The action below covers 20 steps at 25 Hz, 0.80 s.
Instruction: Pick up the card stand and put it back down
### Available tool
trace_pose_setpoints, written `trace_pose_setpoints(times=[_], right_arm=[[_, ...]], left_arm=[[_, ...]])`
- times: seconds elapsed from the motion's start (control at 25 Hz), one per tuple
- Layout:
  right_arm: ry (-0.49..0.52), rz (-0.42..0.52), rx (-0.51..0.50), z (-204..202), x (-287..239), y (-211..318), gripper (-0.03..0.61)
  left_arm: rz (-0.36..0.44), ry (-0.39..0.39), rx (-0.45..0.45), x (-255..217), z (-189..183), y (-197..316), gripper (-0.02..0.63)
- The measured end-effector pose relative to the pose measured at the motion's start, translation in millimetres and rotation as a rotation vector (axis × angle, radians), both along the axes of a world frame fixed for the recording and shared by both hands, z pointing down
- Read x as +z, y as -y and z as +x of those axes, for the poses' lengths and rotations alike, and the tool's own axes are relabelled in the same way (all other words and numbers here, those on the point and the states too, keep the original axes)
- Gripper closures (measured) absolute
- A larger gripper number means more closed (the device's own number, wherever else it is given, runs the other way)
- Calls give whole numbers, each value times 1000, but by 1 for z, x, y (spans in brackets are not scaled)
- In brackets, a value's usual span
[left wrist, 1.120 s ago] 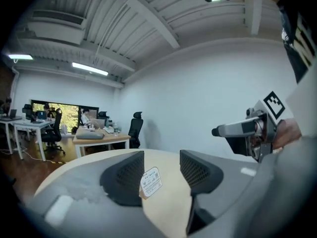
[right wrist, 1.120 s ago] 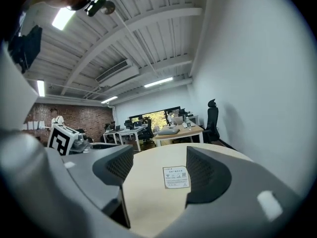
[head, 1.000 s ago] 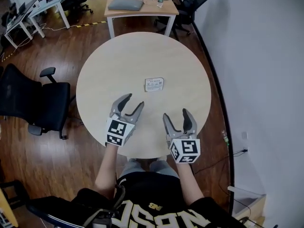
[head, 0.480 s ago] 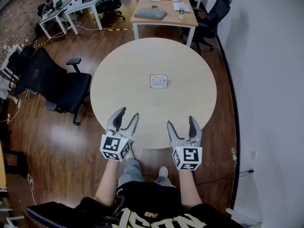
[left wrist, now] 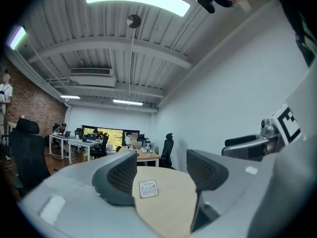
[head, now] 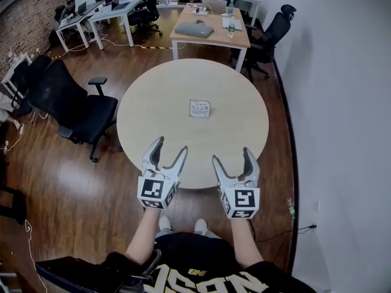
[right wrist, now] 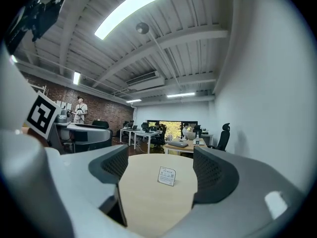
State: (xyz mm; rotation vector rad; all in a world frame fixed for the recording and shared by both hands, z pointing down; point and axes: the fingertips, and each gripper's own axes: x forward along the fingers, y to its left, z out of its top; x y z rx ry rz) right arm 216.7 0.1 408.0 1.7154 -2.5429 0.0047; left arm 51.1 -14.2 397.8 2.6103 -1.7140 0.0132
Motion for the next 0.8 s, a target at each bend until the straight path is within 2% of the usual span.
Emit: trace_pose_setpoints(times=[0.12, 0.28, 0.52, 0.8], right_arm=[[26, -19, 20, -5, 0, 1, 173], [82, -67, 33, -14, 8, -2, 176], [40, -15, 57, -28, -2, -3, 193], [29, -13, 62, -53, -1, -5, 195]], left_arm=[[-32, -20, 22, 7, -7, -4, 295], [-41, 11, 3, 10, -24, -14, 296], [-14, 40, -54, 0, -49, -17, 296], [31, 52, -54, 4, -79, -21, 304]])
